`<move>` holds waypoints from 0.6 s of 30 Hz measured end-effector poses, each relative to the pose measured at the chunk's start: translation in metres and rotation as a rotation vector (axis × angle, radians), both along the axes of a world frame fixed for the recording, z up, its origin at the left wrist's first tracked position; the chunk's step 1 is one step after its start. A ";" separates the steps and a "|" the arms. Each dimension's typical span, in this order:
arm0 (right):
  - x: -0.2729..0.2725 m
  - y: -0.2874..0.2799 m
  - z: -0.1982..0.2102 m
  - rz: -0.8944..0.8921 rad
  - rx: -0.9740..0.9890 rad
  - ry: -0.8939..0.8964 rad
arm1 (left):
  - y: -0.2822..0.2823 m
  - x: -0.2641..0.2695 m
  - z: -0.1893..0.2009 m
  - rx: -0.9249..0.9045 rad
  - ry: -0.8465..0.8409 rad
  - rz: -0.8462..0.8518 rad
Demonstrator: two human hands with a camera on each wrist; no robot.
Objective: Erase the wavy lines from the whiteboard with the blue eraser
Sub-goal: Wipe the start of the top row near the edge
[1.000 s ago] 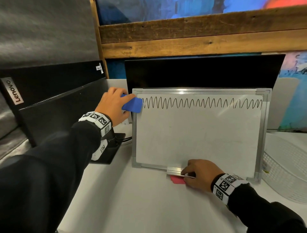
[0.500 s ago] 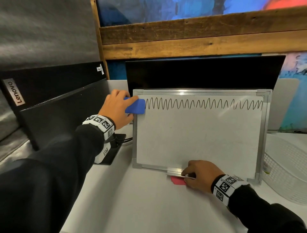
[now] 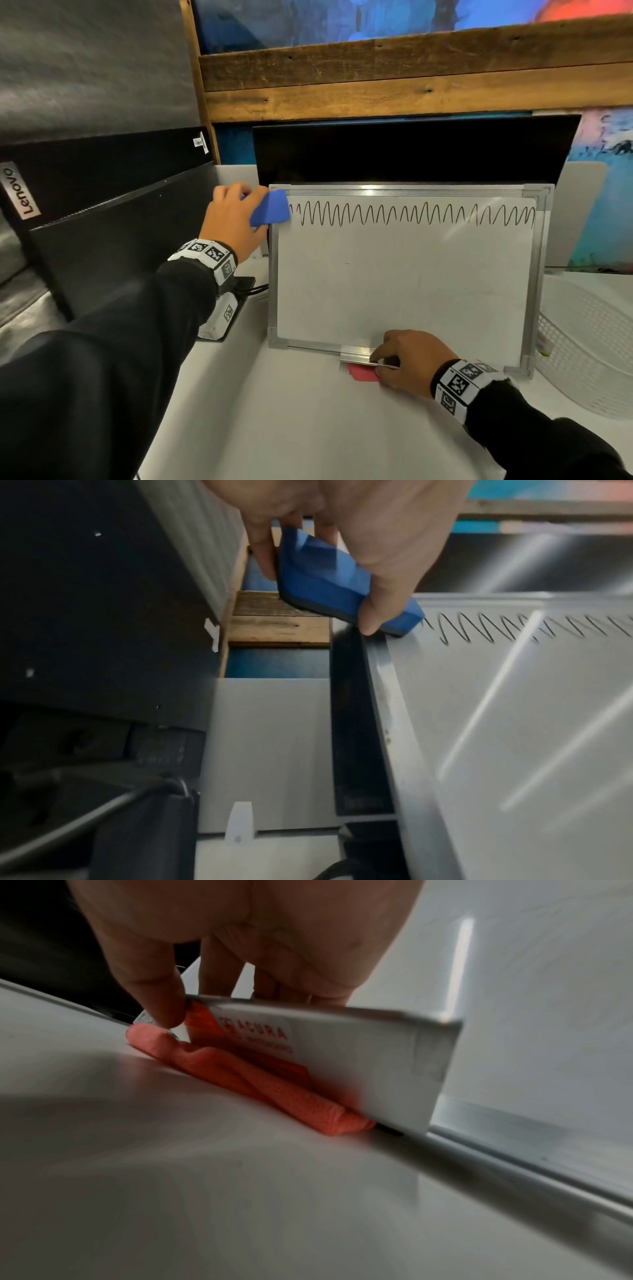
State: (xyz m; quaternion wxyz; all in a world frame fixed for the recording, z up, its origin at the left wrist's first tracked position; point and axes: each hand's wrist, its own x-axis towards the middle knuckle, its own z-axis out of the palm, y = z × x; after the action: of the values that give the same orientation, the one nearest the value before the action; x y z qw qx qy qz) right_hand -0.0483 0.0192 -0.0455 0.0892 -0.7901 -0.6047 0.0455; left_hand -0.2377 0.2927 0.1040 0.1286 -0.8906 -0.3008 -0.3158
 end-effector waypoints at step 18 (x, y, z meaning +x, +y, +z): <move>0.002 0.000 0.000 0.012 0.001 0.008 | -0.001 0.000 0.000 0.069 0.158 -0.045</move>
State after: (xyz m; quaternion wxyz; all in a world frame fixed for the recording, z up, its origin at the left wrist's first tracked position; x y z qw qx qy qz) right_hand -0.0463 0.0193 -0.0453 0.0916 -0.7861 -0.6093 0.0488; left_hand -0.2382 0.2913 0.1042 0.1755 -0.9143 -0.2585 -0.2577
